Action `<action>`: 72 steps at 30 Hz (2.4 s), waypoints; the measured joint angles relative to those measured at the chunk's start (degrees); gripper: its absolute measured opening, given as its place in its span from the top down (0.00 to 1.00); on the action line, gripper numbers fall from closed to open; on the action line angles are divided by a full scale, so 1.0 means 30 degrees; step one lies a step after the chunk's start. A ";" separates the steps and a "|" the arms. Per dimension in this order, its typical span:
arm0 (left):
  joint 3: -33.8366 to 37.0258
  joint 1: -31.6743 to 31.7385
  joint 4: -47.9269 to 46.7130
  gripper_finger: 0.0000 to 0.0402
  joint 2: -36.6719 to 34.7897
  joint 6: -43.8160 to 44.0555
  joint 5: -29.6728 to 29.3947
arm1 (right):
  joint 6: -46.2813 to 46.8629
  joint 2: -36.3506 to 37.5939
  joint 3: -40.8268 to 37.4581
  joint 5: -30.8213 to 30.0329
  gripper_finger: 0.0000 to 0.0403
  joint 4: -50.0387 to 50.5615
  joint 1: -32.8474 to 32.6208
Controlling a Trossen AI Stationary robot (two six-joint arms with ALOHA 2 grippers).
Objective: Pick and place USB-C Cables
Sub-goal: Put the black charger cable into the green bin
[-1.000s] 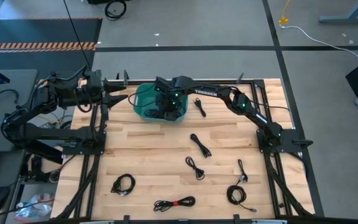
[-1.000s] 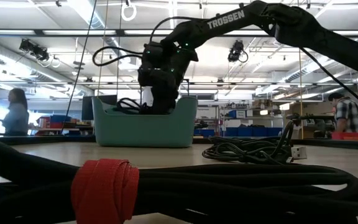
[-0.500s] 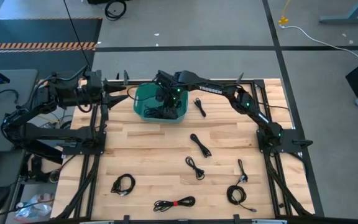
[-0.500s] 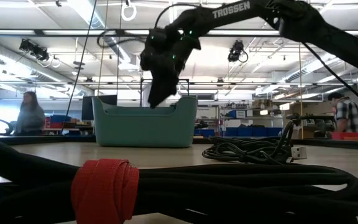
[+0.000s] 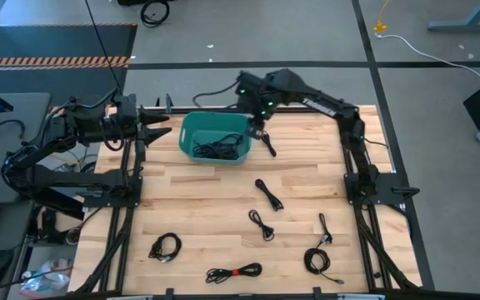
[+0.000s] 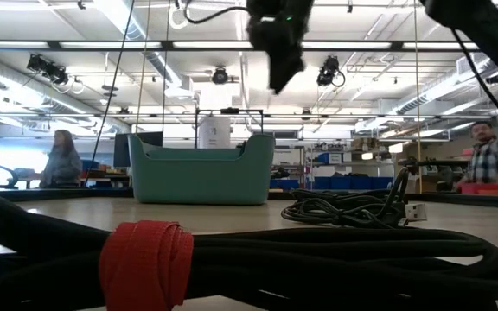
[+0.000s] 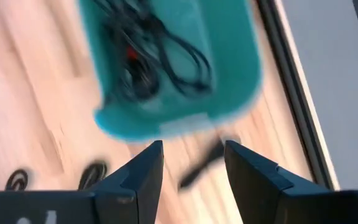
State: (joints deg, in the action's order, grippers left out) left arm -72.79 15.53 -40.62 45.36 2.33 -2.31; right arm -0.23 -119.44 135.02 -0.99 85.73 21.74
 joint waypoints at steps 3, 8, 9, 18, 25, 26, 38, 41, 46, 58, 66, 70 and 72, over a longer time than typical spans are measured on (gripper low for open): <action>0.0000 -0.0006 0.0000 0.57 0.0001 0.0001 -0.0004 | 0.1714 0.0610 0.0000 -0.0702 0.56 0.1549 0.0332; 0.0000 -0.0007 -0.0122 0.57 0.0001 0.0000 0.0000 | 0.3454 0.1416 -0.1295 -0.0868 0.56 0.1401 0.0948; 0.0000 0.0000 -0.0160 0.57 0.0001 0.0007 0.0000 | 0.3620 0.1523 -0.1786 -0.0982 0.56 0.1373 0.1063; 0.0007 -0.0007 -0.0568 0.57 0.0001 0.0022 0.0000 | 0.4754 0.2445 -0.8988 -0.0453 0.56 -0.1441 0.2257; 0.0007 0.0000 -0.0568 0.57 0.0001 0.0140 0.0000 | 0.5549 0.3645 -1.4842 0.1208 0.56 -0.5680 0.2485; 0.0007 0.0000 -0.0561 0.57 0.0001 0.0202 0.0000 | 0.5737 0.3885 -1.5519 0.1208 0.56 -0.5989 0.2506; 0.0007 0.0000 -0.0507 0.57 0.0001 0.1049 -0.0007 | 0.7577 0.5187 -2.0068 0.1612 0.48 -1.3326 0.2441; 0.0007 -0.0007 -0.0510 0.57 0.0001 0.1074 -0.0007 | 0.7569 0.5187 -2.0235 0.1265 0.46 -1.3838 0.2441; 0.0007 0.0000 -0.0510 0.57 0.0001 0.1158 -0.0012 | 0.7591 0.5179 -2.0240 0.1208 0.45 -1.4134 0.2440; 0.0007 -0.0001 -0.0510 0.57 0.0001 0.1013 -0.0015 | 0.8737 0.5158 -2.2532 0.1587 0.45 -1.5465 0.1874; 0.0007 -0.0007 -0.0423 0.57 0.0001 0.1013 -0.0015 | 0.9965 0.5150 -2.4013 0.1808 0.49 -1.7494 0.1865; 0.0007 -0.0005 -0.0415 0.57 0.0001 0.1013 -0.0015 | 1.0527 0.5150 -2.4290 0.1624 0.61 -1.7440 0.1865; 0.0007 0.0000 -0.0408 0.57 0.0001 0.1013 -0.0015 | 1.0578 0.5150 -2.4356 0.1706 0.70 -1.7426 0.1865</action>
State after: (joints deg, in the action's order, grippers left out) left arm -72.77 15.53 -41.85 45.36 5.37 -2.35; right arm 31.51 -103.98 61.95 4.13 33.45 27.33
